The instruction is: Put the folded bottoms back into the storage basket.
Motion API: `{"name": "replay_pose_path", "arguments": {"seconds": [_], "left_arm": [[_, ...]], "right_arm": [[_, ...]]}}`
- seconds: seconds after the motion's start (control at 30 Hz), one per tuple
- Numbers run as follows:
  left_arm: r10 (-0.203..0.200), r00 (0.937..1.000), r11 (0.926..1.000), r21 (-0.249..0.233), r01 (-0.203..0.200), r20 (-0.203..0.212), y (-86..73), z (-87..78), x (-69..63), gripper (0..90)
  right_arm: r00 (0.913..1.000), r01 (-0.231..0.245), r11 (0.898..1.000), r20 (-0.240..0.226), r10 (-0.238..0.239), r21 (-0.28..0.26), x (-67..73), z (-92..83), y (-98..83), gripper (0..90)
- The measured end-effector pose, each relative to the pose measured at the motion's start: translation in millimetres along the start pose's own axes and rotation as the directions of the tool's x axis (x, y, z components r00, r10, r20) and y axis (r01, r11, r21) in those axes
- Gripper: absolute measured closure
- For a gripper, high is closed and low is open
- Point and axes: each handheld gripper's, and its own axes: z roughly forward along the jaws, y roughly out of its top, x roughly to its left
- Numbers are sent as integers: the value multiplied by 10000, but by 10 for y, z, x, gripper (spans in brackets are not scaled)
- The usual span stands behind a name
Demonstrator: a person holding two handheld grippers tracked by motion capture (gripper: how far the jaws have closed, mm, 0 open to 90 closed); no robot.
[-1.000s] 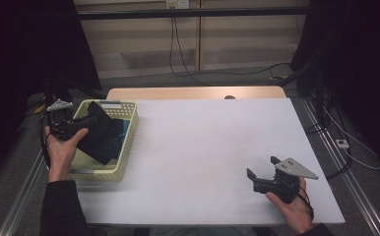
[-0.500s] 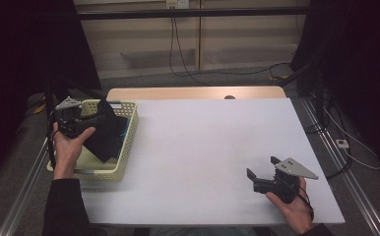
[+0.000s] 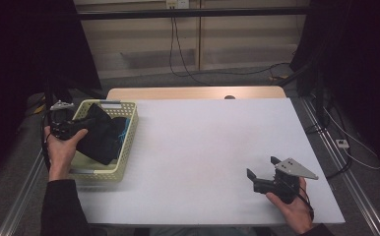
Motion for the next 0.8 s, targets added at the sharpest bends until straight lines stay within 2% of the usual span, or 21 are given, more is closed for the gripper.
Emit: {"name": "replay_pose_path", "arguments": {"seconds": [0.1,0.2,0.27,0.37,0.63,0.8], "left_arm": [[-155,9997,9997,188,159,-206,-36,4,42,749],[-237,9993,9996,152,242,-288,-53,3,63,747],[-125,9989,9996,228,135,-442,-48,-6,57,740],[-111,9990,9997,218,120,-425,-47,-10,52,738],[-128,9953,9986,500,177,-956,-85,-36,67,720],[-133,9948,9986,499,185,-1012,-94,-53,69,701]], "right_arm": [[10000,0,10000,-12,0,-5,0,0,0,55],[10000,-11,10000,-17,11,-3,-1,1,1,55],[10000,6,10000,-31,-6,-11,1,1,2,56],[10000,15,10000,-48,-15,-16,2,0,1,55],[10000,18,10000,-31,-18,-22,-1,1,1,55],[10000,8,10000,-28,-8,-31,1,-1,2,55]]}}
